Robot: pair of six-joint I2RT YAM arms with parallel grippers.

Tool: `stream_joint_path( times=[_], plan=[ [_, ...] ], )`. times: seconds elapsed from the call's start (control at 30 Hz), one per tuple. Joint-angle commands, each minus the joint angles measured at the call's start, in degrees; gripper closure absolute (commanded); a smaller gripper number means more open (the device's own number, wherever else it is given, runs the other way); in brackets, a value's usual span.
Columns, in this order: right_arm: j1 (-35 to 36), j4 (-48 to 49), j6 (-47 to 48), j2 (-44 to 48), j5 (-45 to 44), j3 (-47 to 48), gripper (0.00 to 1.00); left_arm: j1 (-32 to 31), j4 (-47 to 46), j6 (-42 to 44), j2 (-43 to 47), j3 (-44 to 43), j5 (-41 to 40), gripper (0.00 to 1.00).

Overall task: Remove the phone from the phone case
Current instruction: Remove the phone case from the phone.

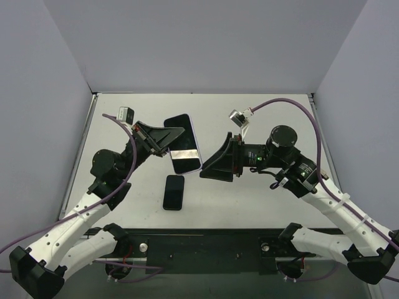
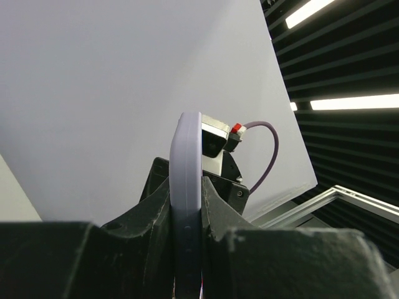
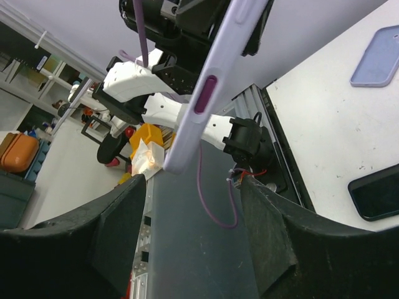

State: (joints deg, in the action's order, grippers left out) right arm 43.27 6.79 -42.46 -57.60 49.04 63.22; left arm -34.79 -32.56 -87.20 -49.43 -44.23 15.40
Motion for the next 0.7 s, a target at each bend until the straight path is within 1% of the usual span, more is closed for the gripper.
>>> stream_joint_path(
  times=[0.0, 0.07, 0.1, 0.2, 0.23, 0.3, 0.33, 0.37, 0.4, 0.43, 0.47, 0.5, 0.53, 0.57, 0.6, 0.63, 0.67],
  plan=[
    [0.4, 3.8, 0.1, 0.0, 1.4, 3.0, 0.44, 0.2, -1.8, 1.2, 0.7, -2.8, -0.8, 1.0],
    [0.7, 3.8, -0.2, -1.5, 1.8, 4.2, 0.48, 0.2, -2.1, 0.6, 0.4, -2.4, -0.8, 1.0],
    [0.7, 3.8, -0.2, -1.8, 1.9, 4.6, 0.53, 0.1, -2.9, 0.3, 0.4, -2.4, -0.7, 1.0],
    [0.9, 5.0, -0.3, -3.0, 2.3, 5.0, 0.6, 0.1, -2.9, 0.1, -0.1, -3.2, -0.3, 1.0],
    [0.9, 5.0, -0.2, -3.3, 2.4, 5.3, 0.62, 0.1, -2.6, 0.1, -0.2, -3.4, 0.2, 1.0],
    [0.9, 4.1, 0.6, -4.1, 2.6, 5.9, 0.71, 0.1, -2.5, -0.2, -0.2, -3.8, 0.3, 1.0],
    [0.9, 3.8, 1.9, -4.9, 3.3, 6.4, 0.79, 0.2, -2.5, -0.7, -0.2, -3.8, 0.3, 1.0],
    [1.1, 2.8, 2.8, -5.3, 3.8, 6.4, 0.83, 0.2, -2.5, -1.2, -0.4, -4.0, 0.6, 1.0],
    [1.0, 1.9, 6.0, -5.7, 4.1, 6.6, 0.95, 0.3, -2.7, -2.5, -0.6, -4.1, 0.9, 1.0],
    [1.4, -0.7, 9.0, -5.8, 3.9, 6.5, 1.0, 1.2, -3.2, -3.8, -1.5, -4.2, 2.3, 1.0],
    [1.6, -3.3, 15.8, -5.1, 3.2, 6.1, 1.0, 1.6, -5.8, -8.5, -2.7, -4.1, 4.1, 1.0],
    [2.3, -9.2, 21.0, -3.9, 0.2, 5.9, 1.0, 3.1, -7.9, -15.0, -3.5, -3.2, 5.5, 1.0],
    [3.0, -11.4, 30.1, -3.3, -1.9, 4.9, 1.0, 3.9, -13.7, -19.5, -6.3, -2.7, 8.3, 1.0],
    [4.7, -14.9, 33.4, -2.4, -6.8, 4.3, 1.0, 5.0, -15.9, -26.6, -7.8, -2.3, 10.0, 1.0],
    [5.3, -16.4, 38.8, -2.5, -9.9, 3.9, 1.0, 5.4, -20.6, -29.0, -10.0, -2.2, 12.5, 1.0],
    [6.1, -19.8, 40.8, -3.7, -13.3, 4.4, 1.0, 6.0, -21.7, -31.4, -11.0, -2.9, 13.6, 1.0],
    [6.2, -21.4, 44.9, -4.4, -14.7, 5.8, 1.0, 6.2, -21.8, -31.7, -11.8, -3.5, 16.0, 1.0]
  ],
)
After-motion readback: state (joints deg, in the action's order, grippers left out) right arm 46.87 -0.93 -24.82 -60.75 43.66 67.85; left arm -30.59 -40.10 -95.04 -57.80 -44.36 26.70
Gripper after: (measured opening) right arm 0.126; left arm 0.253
